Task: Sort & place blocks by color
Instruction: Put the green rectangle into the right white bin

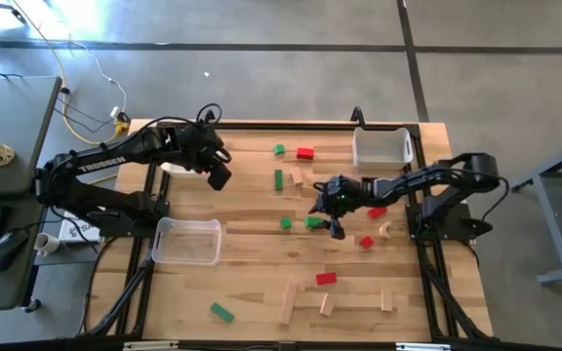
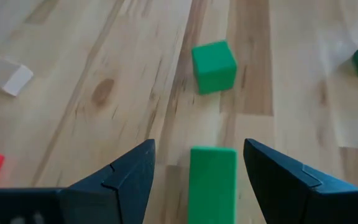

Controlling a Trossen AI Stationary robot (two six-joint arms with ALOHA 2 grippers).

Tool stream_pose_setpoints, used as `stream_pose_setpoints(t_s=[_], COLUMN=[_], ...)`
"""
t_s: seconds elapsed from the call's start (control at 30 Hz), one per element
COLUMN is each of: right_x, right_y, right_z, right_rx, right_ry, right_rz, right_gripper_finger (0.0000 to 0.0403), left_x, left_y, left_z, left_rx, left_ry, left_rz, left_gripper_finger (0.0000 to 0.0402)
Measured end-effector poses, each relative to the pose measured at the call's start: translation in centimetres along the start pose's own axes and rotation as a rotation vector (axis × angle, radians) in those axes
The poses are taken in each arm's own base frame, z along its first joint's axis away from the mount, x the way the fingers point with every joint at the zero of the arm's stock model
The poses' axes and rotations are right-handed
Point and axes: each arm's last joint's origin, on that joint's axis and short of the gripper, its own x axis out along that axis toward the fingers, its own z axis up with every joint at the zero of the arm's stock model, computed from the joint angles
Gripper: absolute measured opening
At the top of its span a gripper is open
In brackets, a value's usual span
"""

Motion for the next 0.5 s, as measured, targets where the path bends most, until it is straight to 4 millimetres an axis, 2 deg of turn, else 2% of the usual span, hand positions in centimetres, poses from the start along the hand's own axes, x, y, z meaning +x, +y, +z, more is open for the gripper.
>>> stream_pose_setpoints(t_s=[0.2,0.5], right_x=[1.2,1.8], right_y=[-0.2,-0.5], right_z=[-0.8,-1.5], right_rx=[0.018,0.028], right_ry=[0.02,0.059], right_rz=[-0.022,-0.08], right_gripper_finger=[0.0233,0.0233], left_x=[0.0,0.0], left_y=[0.0,0.0], left_z=[0.0,0.0], left_rx=[-0.001,0.0], left_ry=[0.0,-0.001], left_rz=[0.001,0.003], left_gripper_finger=[0.0219,0.0219])
